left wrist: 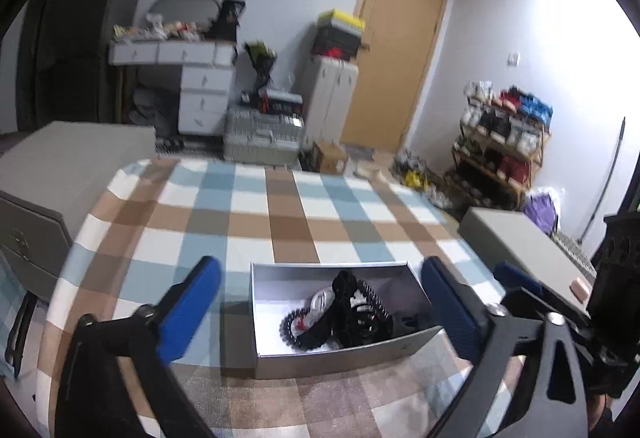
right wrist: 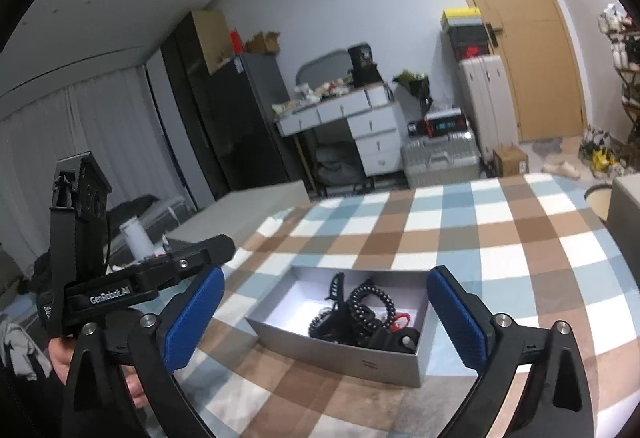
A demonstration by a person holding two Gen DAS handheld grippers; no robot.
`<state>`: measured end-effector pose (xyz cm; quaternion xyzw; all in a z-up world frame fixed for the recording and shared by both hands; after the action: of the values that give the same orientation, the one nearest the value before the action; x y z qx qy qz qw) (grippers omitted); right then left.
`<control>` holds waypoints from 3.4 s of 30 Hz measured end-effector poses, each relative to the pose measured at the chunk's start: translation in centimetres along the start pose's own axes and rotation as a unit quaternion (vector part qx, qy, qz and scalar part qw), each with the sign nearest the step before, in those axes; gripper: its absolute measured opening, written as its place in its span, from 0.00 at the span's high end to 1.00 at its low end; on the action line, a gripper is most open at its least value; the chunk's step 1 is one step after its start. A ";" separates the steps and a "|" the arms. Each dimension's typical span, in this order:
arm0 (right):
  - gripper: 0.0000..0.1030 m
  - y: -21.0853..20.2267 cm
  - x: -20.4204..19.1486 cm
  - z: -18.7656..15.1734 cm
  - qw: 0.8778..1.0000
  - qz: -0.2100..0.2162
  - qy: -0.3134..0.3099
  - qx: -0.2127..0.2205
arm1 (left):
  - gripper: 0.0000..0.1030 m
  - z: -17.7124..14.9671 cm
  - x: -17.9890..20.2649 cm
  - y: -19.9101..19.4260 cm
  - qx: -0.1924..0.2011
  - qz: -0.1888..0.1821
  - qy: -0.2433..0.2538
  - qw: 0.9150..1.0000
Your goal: Organize jewelry
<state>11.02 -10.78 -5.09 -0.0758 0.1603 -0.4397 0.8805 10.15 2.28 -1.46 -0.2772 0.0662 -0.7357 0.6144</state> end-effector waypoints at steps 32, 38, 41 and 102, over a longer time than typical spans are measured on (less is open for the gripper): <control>0.00 -2.2 -0.6 -4.7 0.977 -0.150 -0.143 0.040 | 0.01 -4.8 -1.4 -1.4 0.128 0.130 0.084 0.980; 0.00 -1.4 0.2 -5.0 0.983 -0.138 -0.122 0.014 | 0.01 -5.1 -1.3 -1.0 0.096 0.125 0.079 0.984; 0.00 -1.4 0.4 -5.0 0.983 -0.138 -0.120 0.013 | 0.01 -5.3 -0.8 -1.4 0.098 0.115 0.087 0.985; 0.00 -1.6 0.9 -4.8 0.982 -0.152 -0.109 0.007 | 0.01 -5.0 -0.8 -1.3 0.094 0.121 0.082 0.985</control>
<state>8.66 -12.37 -9.33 -0.1405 0.0471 -0.5588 0.8160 6.65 2.07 -5.36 -0.1470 0.0794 -0.6792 0.7147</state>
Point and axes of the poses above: each gripper's, at about its wrist camera, not at the fingertips, and y roughly the way its jaws point, x to its right, z to its top, the point moved 4 cm from there along y, roughly the way its jaws point, and after that the axes turned 6 degrees about -y, right-handed, at the moved point
